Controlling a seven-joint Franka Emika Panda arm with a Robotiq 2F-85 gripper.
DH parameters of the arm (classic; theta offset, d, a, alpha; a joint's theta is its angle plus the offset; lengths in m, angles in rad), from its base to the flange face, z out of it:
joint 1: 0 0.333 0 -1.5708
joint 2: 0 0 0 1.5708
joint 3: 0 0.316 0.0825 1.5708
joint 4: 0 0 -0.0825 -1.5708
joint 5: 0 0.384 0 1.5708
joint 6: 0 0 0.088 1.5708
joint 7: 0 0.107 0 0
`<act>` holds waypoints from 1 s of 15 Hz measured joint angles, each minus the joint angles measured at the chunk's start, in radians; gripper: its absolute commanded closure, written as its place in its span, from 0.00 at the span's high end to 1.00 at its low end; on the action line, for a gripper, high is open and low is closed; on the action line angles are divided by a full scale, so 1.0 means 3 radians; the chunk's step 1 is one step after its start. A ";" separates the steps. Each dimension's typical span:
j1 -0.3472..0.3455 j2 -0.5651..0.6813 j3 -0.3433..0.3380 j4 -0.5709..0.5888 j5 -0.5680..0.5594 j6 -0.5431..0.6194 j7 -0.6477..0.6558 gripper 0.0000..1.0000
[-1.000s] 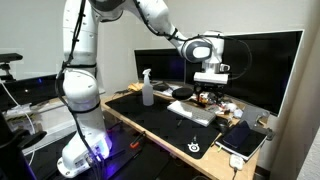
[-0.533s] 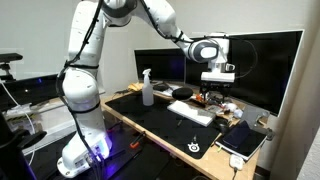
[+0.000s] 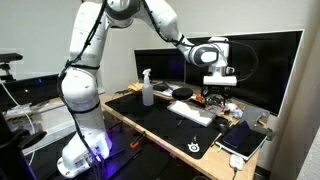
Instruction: Put the mouse and the small thing that is next to it on the right side of the spray bottle
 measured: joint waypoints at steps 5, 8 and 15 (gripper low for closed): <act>-0.0119 0.0201 0.0081 0.0017 0.0000 0.0150 -0.0180 1.00; -0.0144 0.0368 0.0118 0.0119 -0.0010 0.0183 -0.0185 1.00; -0.0178 0.0685 0.0155 0.0447 -0.0114 0.0190 -0.0182 1.00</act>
